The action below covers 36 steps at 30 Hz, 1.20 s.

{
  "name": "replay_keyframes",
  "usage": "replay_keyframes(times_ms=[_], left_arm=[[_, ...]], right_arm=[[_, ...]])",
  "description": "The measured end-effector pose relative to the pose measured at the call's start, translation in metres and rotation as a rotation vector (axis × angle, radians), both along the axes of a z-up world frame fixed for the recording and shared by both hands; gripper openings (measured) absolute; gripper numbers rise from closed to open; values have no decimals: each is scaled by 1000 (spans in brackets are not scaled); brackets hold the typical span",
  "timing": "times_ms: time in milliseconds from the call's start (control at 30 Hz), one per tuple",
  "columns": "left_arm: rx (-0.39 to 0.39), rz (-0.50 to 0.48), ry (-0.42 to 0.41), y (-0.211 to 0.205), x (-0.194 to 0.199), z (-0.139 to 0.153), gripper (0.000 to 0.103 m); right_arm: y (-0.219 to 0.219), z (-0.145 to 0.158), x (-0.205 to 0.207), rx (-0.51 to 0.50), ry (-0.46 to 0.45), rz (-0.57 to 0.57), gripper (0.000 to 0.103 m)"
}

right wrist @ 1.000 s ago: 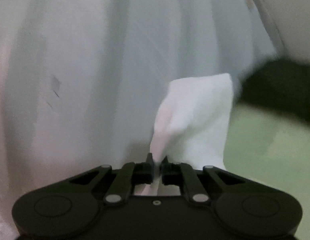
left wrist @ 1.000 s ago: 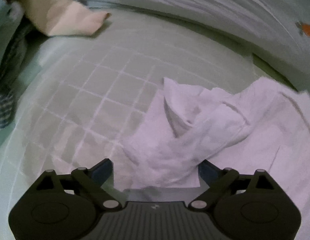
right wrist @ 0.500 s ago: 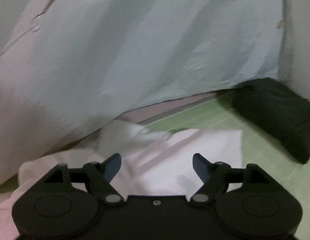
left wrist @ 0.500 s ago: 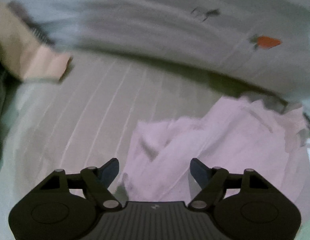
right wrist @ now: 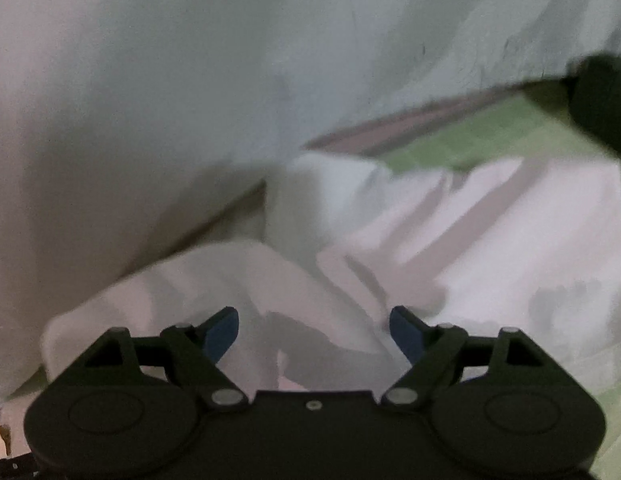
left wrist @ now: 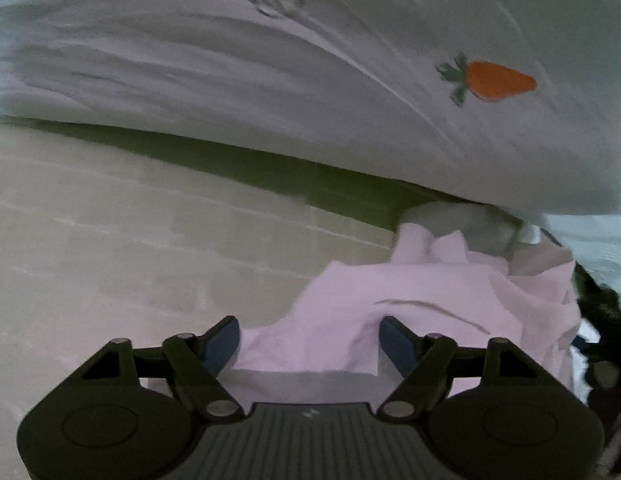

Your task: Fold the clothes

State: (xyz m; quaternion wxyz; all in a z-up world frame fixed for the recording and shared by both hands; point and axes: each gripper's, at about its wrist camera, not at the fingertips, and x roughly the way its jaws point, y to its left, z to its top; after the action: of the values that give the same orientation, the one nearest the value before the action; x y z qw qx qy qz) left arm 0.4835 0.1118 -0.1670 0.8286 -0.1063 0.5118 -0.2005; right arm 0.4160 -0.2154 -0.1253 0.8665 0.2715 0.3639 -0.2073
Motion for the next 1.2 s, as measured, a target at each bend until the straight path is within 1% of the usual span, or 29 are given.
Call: replay_keyframes(times_ms=[67,100,133,167,200,233,300,333,433,533,600,633,700,767,833,900,1000,1033,1100,1200], left_arm=[[4,-10,1,-9,0,-4,53],[10,-12,-3,-12,1,-5,51],[13,-6,-6,-14,-1,-4,44],[17,-1,-10,-16,-3,-4,38],[17,8,-13,-17,-5,-3,33],[18,19,-15,-17,-8,-1,31],[18,41,-19,-16,-14,3,25],[17,51,-22,-14,-18,7,21],[15,74,-60,-4,-37,26,14],[15,96,-112,11,-64,51,12],[3,113,-146,28,-89,68,11],[-7,123,-161,37,-105,76,11],[-17,138,-173,52,-131,85,11],[-17,156,-177,67,-162,89,10],[-22,164,-153,79,-192,84,10],[-13,176,-117,87,-218,74,11],[16,213,-24,101,-252,48,11],[4,237,8,106,-261,39,13],[-38,281,44,116,-273,29,13],[-73,316,55,124,-281,30,15]], right_arm=[[2,-6,5,-13,28,14,84],[3,-8,7,-29,38,28,72],[6,-7,5,-63,59,39,48],[10,-5,4,-98,81,49,40],[10,-2,-1,-108,70,60,30],[6,2,-10,-94,40,57,15],[-1,14,-29,-62,-18,43,12],[-1,24,-42,-68,-46,38,11],[5,55,-77,-137,-112,41,10],[17,88,-127,-182,-178,22,10],[16,107,-165,-193,-208,-2,9],[14,114,-188,-191,-219,-14,9],[15,119,-226,-169,-222,-31,9],[18,114,-258,-169,-186,-27,9],[22,107,-282,-165,-145,-15,9],[26,98,-298,-155,-97,4,9],[33,84,-322,-139,-27,33,9],[35,80,-329,-134,-3,43,9],[39,71,-345,-123,44,62,9],[37,76,-346,-140,53,117,9]])
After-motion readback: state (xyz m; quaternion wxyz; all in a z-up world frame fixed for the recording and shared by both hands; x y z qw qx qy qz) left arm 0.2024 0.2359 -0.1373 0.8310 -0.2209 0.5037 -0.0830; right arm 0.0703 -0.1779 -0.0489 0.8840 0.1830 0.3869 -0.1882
